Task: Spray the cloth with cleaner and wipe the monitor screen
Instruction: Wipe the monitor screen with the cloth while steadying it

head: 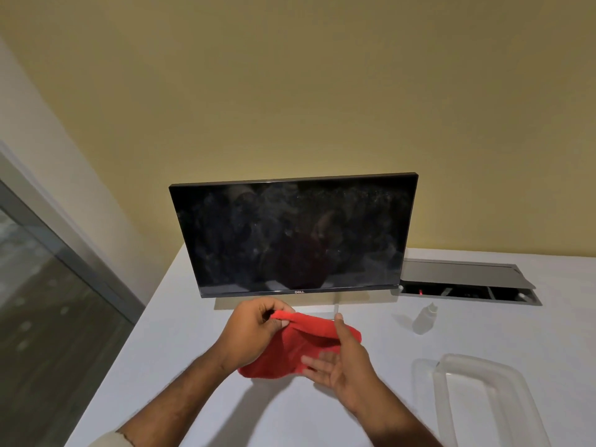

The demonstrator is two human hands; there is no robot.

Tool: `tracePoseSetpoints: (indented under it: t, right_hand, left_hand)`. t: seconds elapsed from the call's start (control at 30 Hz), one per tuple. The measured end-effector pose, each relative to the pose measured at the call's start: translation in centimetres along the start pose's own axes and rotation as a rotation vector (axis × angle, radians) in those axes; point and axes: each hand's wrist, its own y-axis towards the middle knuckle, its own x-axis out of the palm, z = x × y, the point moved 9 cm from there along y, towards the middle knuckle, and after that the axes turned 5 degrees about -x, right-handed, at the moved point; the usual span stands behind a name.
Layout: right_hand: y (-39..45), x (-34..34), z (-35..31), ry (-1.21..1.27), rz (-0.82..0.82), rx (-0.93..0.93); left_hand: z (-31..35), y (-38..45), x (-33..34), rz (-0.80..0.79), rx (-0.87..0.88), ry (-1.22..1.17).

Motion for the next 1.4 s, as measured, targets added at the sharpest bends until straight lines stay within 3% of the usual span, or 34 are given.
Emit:
tracePoseSetpoints:
  t: [0.1, 0.17, 0.33, 0.47, 0.6, 0.77, 1.17, 1.27, 1.4]
  right_hand:
    - [-0.2, -2.0, -1.8, -0.075, 0.177, -0.168]
    - [-0.3, -2.5, -1.6, -0.084, 0.222, -0.165]
    - [-0.6, 0.7, 2.5, 0.211, -0.043, 0.254]
    - [0.0, 2.9, 1.7, 0.437, -0.178, 0.298]
    - [1.2, 2.8, -0.4, 0.516, -0.191, 0.21]
    - [1.4, 2.7, -3.9, 0.532, -0.326, 0.034]
    - [0.1, 2.4, -6.5, 0.594, -0.478, -0.022]
    - [0.1, 2.3, -7.7, 0.518, -0.459, -0.065]
    - [-0.2, 3.0, -10.0, 0.42, -0.417, -0.193]
  left_hand:
    - [-0.5, 0.4, -0.5, 0.053, -0.021, 0.0]
    - [-0.4, 0.5, -0.6, 0.078, -0.015, 0.004]
    - [1.3, 0.0, 1.1, -0.002, 0.063, 0.005]
    - [2.4, -1.0, 2.8, -0.127, 0.114, 0.0]
    - [2.1, -1.7, 3.3, -0.177, 0.127, 0.032]
    - [0.7, -2.3, 2.6, -0.075, 0.098, 0.055]
    - [2.1, -3.7, 3.1, -0.023, 0.126, 0.043]
    - [2.6, -3.9, 1.3, 0.055, 0.13, -0.009]
    - [1.3, -2.7, -4.0, 0.306, 0.066, 0.021]
